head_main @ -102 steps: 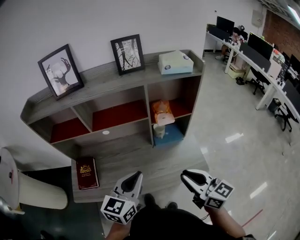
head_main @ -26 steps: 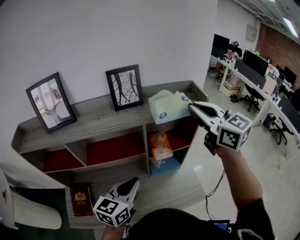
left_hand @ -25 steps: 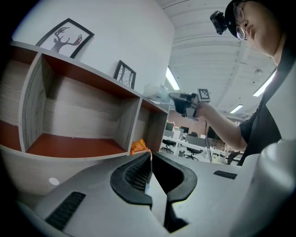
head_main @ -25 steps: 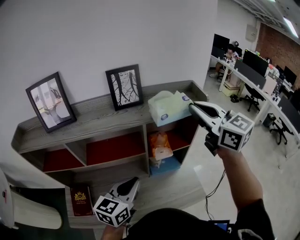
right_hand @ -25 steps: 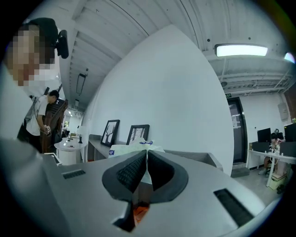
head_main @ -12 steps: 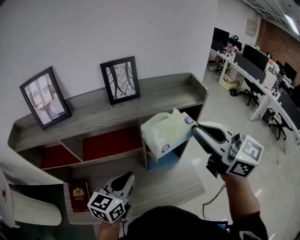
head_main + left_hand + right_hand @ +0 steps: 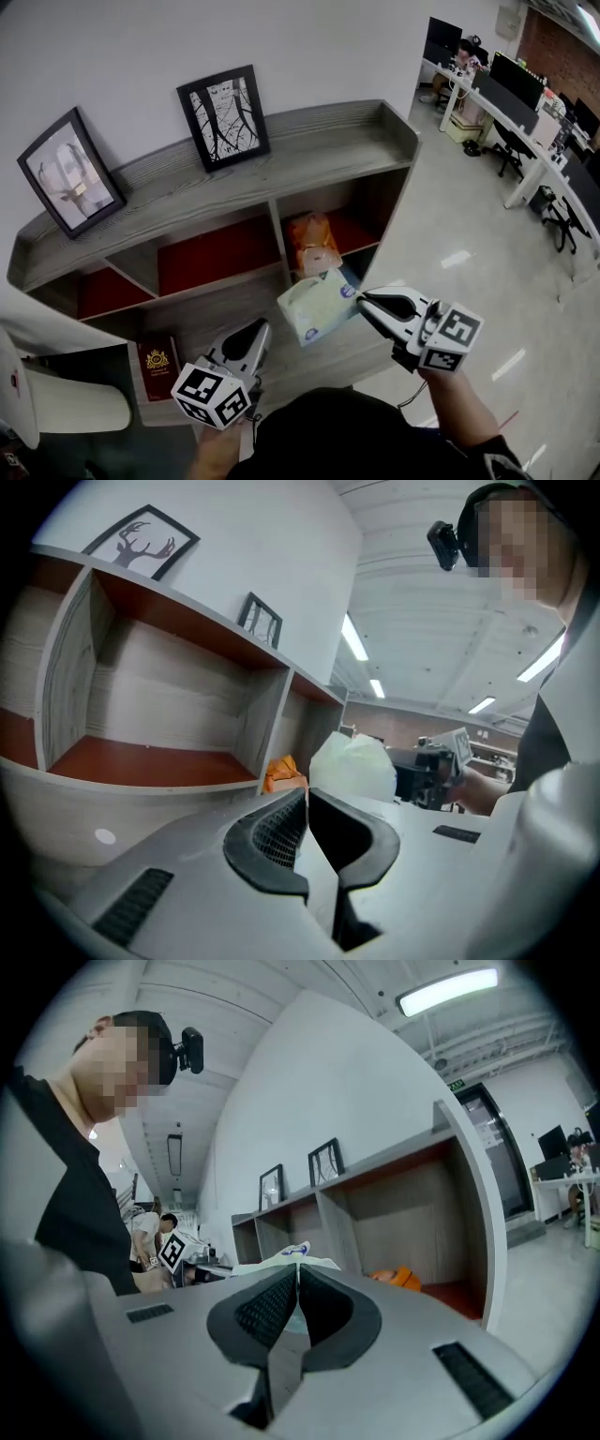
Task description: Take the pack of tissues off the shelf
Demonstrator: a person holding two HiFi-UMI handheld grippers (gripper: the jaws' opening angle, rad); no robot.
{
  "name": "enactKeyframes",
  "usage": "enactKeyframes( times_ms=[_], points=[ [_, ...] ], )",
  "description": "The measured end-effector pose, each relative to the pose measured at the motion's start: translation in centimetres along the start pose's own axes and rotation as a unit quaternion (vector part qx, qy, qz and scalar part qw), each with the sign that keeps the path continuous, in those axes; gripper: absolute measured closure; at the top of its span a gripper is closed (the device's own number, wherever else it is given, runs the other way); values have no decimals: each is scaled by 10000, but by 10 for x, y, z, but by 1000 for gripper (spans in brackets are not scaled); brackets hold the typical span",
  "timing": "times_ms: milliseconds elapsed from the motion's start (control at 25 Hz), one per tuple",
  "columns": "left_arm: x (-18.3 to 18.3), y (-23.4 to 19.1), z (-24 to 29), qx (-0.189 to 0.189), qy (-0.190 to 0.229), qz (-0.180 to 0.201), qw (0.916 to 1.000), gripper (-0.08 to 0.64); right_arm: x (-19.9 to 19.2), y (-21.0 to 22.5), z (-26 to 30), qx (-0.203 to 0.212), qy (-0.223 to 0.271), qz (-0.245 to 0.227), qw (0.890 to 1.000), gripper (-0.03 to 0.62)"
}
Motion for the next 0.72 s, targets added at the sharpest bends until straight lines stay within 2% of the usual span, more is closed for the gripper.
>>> enactKeyframes(
  times_ms=[160,280,520,720],
  points=[
    [-7,4,2,-23,-68,-35,10000,537,-50,8,-1,-68,-197,213,9996,571],
    [-15,8,3,-38,-150,-110,9998,537,-85,16,-3,-104,-301,583,9978,571],
    [-28,12,5,-54,-310,-188,9993,537,-136,32,5,-43,-545,914,9943,571],
    [-26,15,5,-28,-315,-143,9994,537,-206,52,22,1,-1067,1398,9844,571]
  ],
)
Point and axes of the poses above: the fingertips, and each gripper's own axes: z forward along the fingers, y to its right, x out of its top, the point moved 4 cm from there along -z, backward along the fingers, and after that the axes turned 12 degrees about x, right-handed, at the moved point
